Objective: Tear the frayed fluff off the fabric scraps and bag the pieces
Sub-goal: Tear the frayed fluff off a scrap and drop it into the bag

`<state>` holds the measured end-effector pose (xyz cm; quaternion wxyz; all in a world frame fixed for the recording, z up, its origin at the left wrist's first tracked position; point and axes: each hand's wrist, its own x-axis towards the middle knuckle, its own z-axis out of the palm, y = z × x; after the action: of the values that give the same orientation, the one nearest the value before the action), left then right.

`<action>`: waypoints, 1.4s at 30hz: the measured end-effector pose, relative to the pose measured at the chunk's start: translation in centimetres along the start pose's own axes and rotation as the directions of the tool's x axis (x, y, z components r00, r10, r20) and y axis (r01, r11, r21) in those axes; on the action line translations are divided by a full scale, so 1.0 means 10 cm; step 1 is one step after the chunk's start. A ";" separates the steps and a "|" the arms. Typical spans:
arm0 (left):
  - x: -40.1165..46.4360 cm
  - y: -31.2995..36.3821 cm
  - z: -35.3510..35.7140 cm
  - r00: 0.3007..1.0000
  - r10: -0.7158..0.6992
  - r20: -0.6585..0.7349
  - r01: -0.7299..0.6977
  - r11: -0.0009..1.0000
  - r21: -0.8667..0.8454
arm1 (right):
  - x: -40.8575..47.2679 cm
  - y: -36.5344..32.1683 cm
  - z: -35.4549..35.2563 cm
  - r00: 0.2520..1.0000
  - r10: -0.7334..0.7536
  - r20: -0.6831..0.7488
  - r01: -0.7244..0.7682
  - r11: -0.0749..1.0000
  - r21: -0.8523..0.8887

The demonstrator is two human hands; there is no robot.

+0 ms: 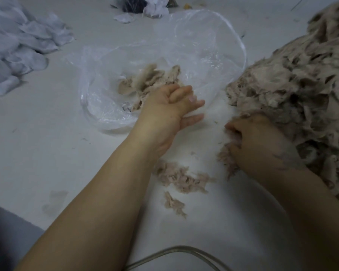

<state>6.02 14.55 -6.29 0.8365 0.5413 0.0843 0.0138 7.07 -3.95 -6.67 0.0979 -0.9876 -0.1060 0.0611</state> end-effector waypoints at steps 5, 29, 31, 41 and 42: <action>-0.09 -0.06 0.05 0.985 -0.084 0.150 0.032 0.946 0.323 | -0.01 -0.06 0.03 0.994 -0.021 -0.112 0.027 0.998 0.048; -0.06 -0.08 0.05 0.997 0.002 0.075 -0.042 0.841 0.539 | 0.18 0.13 0.36 0.928 0.166 -0.335 0.024 0.869 0.495; -0.05 -0.06 0.04 0.998 0.045 0.037 -0.057 0.868 0.493 | 0.18 0.15 0.36 0.934 0.150 -0.324 0.027 0.876 0.481; -0.06 -0.01 0.00 0.969 0.246 0.010 -0.226 0.870 0.439 | 0.11 0.10 0.35 0.931 -0.021 -0.364 0.175 0.901 0.397; -0.07 -0.01 0.00 0.966 0.257 0.013 -0.237 0.867 0.438 | 0.12 0.09 0.34 0.934 -0.013 -0.357 0.161 0.907 0.388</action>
<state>5.36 14.37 -6.31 0.6831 0.7206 0.0344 0.1138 7.89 -3.96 -10.28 0.3234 -0.9340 -0.1165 -0.0972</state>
